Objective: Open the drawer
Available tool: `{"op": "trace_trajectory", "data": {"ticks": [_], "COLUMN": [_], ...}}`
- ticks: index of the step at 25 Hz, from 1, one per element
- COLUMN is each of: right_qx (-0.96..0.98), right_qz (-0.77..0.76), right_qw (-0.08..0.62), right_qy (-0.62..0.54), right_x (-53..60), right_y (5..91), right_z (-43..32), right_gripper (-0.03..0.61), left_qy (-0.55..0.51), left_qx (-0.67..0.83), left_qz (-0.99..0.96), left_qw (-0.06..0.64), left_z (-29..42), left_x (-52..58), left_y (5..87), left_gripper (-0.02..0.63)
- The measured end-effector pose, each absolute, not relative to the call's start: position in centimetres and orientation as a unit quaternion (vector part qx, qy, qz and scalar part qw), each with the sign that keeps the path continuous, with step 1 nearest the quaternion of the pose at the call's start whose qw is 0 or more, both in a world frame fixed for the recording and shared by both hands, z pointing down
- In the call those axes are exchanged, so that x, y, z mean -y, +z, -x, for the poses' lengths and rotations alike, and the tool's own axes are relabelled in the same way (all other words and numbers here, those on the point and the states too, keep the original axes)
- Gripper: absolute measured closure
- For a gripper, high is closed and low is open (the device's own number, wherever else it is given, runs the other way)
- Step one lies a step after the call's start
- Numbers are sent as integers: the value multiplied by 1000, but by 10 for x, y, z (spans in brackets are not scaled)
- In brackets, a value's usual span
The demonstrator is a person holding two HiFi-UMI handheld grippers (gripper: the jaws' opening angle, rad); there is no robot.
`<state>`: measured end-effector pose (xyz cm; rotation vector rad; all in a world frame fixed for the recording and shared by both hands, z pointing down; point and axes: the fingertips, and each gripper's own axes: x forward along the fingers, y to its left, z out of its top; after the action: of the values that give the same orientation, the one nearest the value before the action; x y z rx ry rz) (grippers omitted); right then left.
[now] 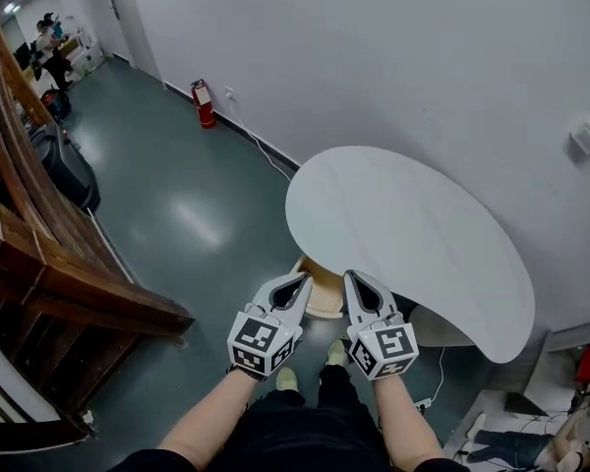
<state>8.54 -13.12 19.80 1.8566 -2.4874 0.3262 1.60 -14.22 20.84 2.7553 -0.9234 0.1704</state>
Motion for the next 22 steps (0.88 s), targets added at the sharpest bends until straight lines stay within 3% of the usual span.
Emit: {"op": "trace_trajectory", "data": {"ticks": [22], "right_qx": [800], "right_qz": [-594], "right_qw": [14], "right_qy": [82], "right_x": [139], "right_y": [172], "right_z": [-84], "right_gripper": [565], "left_qy": [42], "left_qx": [317], "left_qz": [-942], "left_qw": [101], "left_z": [-23], "left_x": [147], "left_y": [181], "left_gripper": [604]}}
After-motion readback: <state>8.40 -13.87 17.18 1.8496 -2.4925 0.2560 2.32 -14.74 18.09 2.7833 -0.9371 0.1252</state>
